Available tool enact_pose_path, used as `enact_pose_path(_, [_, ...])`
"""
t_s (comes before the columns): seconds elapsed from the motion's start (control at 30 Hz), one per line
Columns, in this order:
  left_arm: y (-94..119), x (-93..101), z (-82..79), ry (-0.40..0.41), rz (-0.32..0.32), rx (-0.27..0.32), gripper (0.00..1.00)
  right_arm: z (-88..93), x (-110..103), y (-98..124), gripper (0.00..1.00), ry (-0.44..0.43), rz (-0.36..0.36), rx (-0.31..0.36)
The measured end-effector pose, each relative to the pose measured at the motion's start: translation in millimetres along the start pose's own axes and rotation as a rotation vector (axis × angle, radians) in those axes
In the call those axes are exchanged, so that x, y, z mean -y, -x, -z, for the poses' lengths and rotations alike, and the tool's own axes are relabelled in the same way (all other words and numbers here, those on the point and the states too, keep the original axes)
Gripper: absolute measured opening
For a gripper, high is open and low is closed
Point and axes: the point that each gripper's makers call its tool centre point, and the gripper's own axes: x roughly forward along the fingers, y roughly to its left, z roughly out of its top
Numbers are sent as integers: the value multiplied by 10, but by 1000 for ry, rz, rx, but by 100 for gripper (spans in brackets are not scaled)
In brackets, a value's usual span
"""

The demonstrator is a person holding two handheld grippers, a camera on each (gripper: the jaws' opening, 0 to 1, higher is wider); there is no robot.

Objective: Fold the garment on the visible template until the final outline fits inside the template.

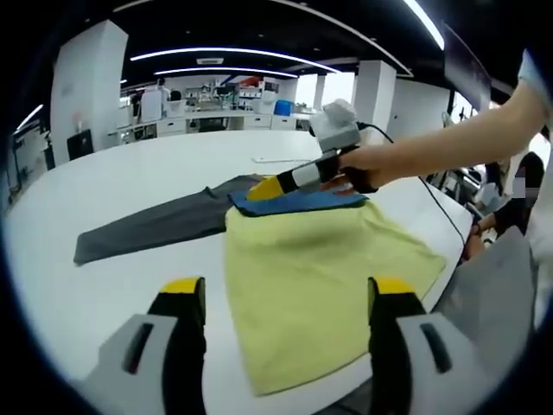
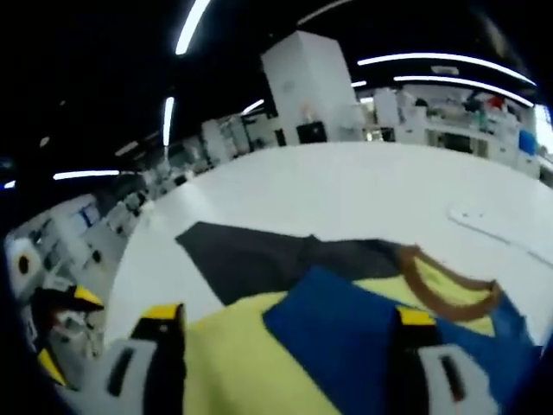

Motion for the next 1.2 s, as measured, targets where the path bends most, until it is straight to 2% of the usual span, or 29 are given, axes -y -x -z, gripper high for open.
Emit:
enact_pose_path(0.17, [-1,7,11,-8,9,-4,74,9,273,197,99,-22,34,6])
enact_pose_path(0.33, [4,13,7,-12,10,-1,74,87,638,520,95,-79,106,10])
enact_pose_path(0.43, [11,17,-6,-6,10,6,74,106,764,703,93,-101,131,12])
enact_pose_path(0.67, [5,29,-3,-8,18,4,74,205,1009,1031,89,-101,169,-5])
enact_pose_path(0.9, [-3,87,17,-23,41,-7,74,400,1219,1338,85,-137,216,-29])
enact_pose_path(1.2, [-1,99,43,-23,53,-18,74,676,1456,1650,68,-244,286,-45])
